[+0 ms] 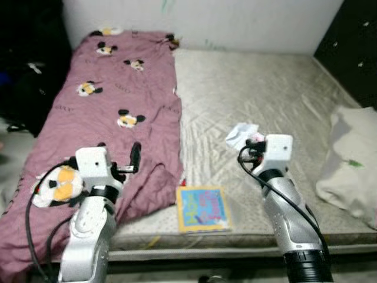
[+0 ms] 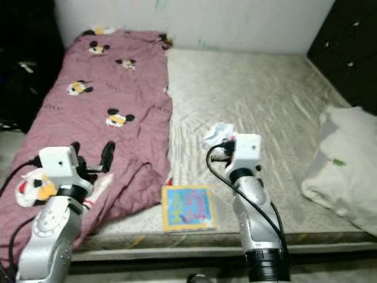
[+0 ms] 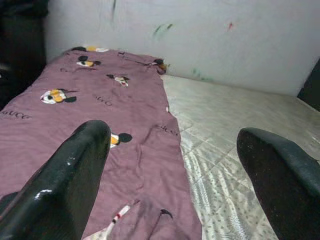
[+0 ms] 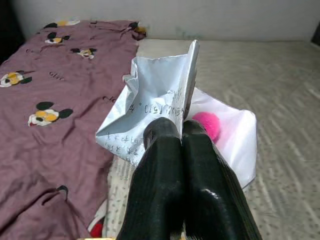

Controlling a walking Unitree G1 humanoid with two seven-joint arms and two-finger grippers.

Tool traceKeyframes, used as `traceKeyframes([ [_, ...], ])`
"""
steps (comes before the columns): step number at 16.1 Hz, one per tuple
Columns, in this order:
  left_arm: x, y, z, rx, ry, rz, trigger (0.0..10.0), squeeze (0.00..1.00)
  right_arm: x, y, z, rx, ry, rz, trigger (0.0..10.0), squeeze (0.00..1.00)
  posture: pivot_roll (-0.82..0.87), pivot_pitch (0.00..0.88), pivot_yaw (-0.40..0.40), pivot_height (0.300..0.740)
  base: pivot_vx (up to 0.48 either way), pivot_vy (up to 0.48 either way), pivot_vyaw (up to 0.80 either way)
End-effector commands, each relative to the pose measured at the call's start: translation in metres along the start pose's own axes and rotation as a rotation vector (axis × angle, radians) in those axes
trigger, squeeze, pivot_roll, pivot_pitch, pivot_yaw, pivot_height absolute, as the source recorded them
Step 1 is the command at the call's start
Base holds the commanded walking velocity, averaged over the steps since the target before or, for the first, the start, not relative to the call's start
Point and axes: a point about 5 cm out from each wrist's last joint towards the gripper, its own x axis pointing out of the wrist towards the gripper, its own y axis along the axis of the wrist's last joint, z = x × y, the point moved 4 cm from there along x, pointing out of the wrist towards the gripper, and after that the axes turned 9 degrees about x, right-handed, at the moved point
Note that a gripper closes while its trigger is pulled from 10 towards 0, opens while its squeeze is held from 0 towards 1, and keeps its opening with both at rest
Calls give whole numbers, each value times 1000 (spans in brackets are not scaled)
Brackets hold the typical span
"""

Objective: Clean up the room

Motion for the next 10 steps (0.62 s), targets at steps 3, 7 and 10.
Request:
traceKeyframes([
  [3, -2, -3, -4, -1, 11, -17, 10000, 0, 1, 0, -5, 10, 11, 1, 10000, 0, -13, 95, -70, 740, 0, 294, 0],
  [7, -1, -3, -4, -12, 8, -20, 10000, 0, 1, 0, -5, 7, 10, -2, 10000, 0, -17, 97, -68, 740, 0, 480, -278],
  [10, -1, -4, -4, -16, 14, -21, 10000, 0, 2, -2, -5, 1, 12, -12, 10000, 0, -18, 97, -73, 740, 0, 480, 0],
])
